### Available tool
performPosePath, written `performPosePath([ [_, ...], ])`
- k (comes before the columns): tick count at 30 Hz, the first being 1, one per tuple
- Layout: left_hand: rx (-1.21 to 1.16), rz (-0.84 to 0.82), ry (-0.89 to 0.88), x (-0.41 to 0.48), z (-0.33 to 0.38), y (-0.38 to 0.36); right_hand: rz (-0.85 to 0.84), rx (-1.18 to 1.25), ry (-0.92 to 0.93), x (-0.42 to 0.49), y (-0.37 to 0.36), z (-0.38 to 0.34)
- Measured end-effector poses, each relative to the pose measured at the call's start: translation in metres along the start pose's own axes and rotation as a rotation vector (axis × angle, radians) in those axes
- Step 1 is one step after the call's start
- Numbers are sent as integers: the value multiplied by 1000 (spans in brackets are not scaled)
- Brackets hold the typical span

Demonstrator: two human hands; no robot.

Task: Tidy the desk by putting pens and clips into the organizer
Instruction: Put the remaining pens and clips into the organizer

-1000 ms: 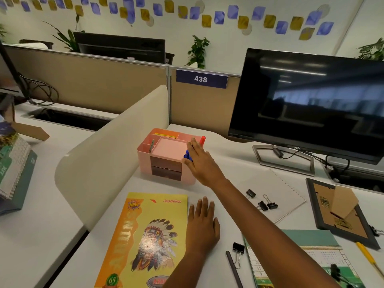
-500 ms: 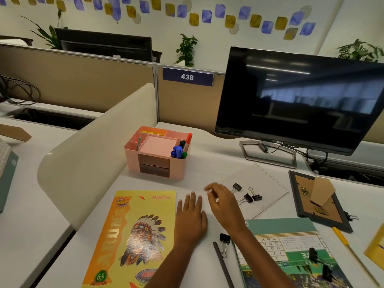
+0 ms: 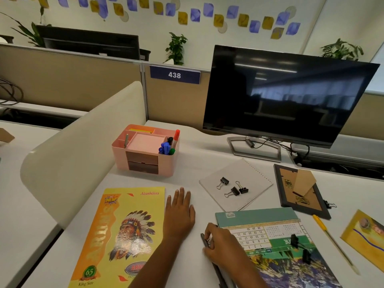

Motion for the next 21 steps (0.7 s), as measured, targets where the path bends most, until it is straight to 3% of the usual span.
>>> performPosePath([
  [5, -4, -3, -6, -1, 2, 0, 27, 38, 31, 6, 6, -7],
  [14, 46, -12, -4, -2, 1, 1, 230, 509, -4, 34, 74, 2],
  [18, 89, -5, -10, -2, 2, -3, 375, 937, -34, 45, 99, 8],
  [21, 93, -19, 5, -1, -1, -6, 326, 1452, -95, 56, 87, 9],
])
Point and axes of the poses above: each hand's wrist, its own x-axis towards the middle knuckle, its own y-axis out of the back of the hand, z = x × y, the point moved 9 cm from there along x, towards the middle knuckle, and after that the axes turned 1 degree about -z, right-handed, at the moved point
